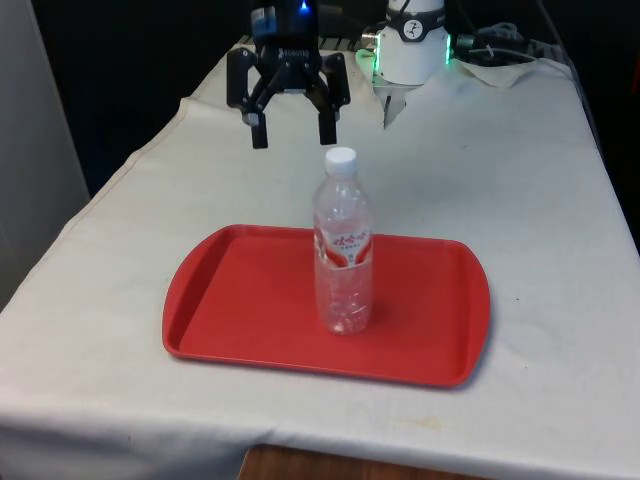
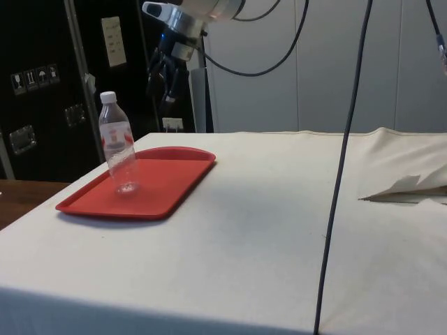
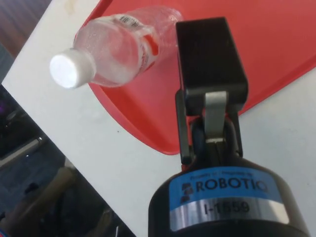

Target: Place the bottle upright on the tray.

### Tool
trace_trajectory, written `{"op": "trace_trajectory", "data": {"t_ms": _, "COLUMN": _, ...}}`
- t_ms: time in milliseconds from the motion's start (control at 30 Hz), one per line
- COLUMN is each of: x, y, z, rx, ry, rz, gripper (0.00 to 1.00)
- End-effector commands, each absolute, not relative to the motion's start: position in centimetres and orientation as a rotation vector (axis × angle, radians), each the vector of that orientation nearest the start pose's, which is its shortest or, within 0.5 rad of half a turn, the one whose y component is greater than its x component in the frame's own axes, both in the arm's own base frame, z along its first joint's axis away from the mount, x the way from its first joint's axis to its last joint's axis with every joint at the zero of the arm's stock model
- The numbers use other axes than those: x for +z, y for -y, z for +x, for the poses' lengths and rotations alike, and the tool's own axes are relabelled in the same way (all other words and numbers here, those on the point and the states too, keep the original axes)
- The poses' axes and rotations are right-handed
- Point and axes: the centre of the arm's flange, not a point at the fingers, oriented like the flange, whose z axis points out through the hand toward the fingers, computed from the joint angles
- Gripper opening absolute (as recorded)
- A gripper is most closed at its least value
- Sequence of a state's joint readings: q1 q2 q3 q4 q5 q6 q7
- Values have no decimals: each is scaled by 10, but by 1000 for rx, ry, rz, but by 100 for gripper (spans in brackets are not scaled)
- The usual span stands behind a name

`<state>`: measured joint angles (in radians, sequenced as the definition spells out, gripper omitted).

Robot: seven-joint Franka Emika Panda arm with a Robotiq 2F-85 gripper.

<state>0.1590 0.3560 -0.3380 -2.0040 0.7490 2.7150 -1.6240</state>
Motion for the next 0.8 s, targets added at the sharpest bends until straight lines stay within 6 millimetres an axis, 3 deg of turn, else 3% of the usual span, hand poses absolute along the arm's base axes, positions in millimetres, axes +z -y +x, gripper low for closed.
{"op": "trace_trajectory", "data": {"t_ms": 0, "x": 324, "y": 126, "z": 617, "rx": -773, "ry": 1327, "rz": -2872, "gripper": 100}}
{"op": "trace_trajectory", "data": {"t_ms": 767, "x": 331, "y": 119, "z": 618, "rx": -683, "ry": 1520, "rz": -2810, "gripper": 100}}
